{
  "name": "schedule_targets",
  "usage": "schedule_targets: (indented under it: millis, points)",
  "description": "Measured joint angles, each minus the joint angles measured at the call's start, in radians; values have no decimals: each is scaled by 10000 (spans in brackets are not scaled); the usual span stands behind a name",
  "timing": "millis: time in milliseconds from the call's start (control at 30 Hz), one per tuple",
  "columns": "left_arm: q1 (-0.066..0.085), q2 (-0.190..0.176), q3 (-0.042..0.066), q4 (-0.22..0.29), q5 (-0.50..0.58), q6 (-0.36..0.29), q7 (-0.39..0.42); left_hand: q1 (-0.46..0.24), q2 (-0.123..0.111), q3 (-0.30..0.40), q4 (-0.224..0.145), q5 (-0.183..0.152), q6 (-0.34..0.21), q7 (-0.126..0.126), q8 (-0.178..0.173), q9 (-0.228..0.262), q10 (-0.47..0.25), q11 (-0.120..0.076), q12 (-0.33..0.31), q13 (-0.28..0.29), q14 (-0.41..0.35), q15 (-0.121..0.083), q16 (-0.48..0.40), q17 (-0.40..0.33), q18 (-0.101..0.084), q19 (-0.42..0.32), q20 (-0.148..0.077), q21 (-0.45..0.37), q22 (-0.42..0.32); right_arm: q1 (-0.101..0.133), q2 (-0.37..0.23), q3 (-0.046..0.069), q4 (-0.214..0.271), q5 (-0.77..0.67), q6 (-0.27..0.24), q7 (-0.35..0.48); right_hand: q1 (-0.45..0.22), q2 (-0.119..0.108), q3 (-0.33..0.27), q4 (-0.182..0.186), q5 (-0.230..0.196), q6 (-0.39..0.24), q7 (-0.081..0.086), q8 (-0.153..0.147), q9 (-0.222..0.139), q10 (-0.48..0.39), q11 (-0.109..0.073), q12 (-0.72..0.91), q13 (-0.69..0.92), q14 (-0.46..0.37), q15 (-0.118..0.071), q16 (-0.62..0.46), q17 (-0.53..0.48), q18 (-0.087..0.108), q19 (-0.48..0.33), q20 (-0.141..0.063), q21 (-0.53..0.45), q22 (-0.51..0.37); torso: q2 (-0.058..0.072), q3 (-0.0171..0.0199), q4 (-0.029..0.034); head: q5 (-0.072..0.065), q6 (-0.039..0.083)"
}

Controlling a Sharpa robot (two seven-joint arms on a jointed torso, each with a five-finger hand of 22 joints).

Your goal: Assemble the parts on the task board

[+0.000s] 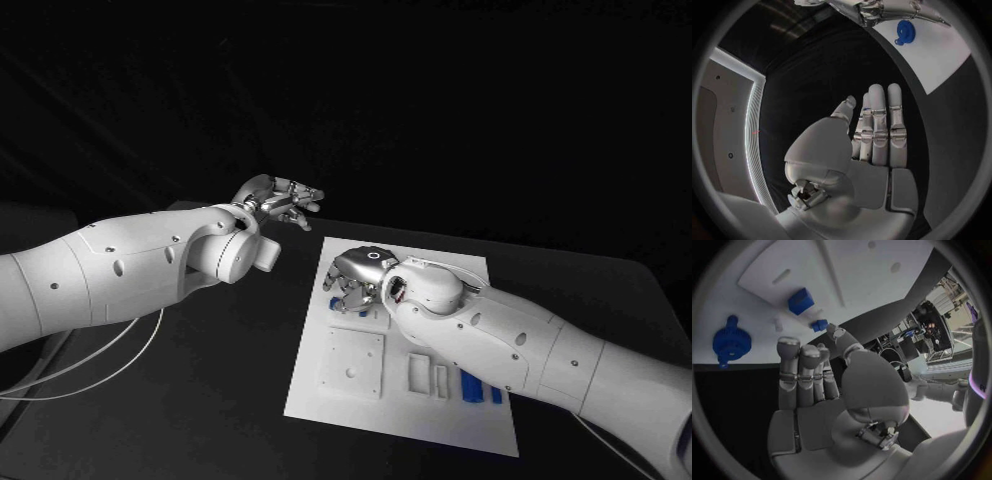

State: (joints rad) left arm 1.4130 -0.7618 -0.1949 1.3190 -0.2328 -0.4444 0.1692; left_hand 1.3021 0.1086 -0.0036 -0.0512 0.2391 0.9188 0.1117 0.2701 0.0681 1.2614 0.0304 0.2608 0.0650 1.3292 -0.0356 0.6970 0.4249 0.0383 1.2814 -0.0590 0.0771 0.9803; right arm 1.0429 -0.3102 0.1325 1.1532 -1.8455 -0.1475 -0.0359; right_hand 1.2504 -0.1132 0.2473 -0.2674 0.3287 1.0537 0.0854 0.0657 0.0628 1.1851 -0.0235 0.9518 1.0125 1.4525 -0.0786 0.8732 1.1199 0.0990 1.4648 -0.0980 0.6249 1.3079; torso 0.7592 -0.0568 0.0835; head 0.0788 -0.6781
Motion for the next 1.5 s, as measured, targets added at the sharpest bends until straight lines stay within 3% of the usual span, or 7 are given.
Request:
schedule_targets:
  millis: [400,867,1500]
  points:
    - [17,15,0,5,151,-110,172,-42,42,0,0,0,-1,0,0,1,-1,0,0,0,0,0,-46,28,-1,-1,0,0,-56,-11,44,-84,-33,-165,87,-7,79,-1,179,-150,-33,1,0,0,1,-2,1,0,48,0,0,0,-1,-1,0,0,0,-1,-2,-4,-15,35,-58]
    - [26,22,0,3,206,-115,210,-47,46,0,0,0,-2,1,0,2,-1,0,0,1,-1,0,-46,45,-1,-1,0,0,-85,-37,39,-130,-192,-311,209,-58,64,-94,1415,-115,-111,203,57,0,2,-3,2,-1,141,0,0,0,25,-1,0,0,-1,-2,-2,11,-25,31,-111]
    - [28,42,0,-23,218,-115,216,-47,46,0,0,0,-6,5,0,2,-1,0,-44,1,-1,0,-115,71,-1,-1,0,0,-129,-75,184,-224,-347,-341,261,-77,-137,-50,1184,0,44,252,74,-2,-10,-24,23,-1,148,-1,0,0,14,0,0,0,-1,-3,-13,0,-28,1,-179]
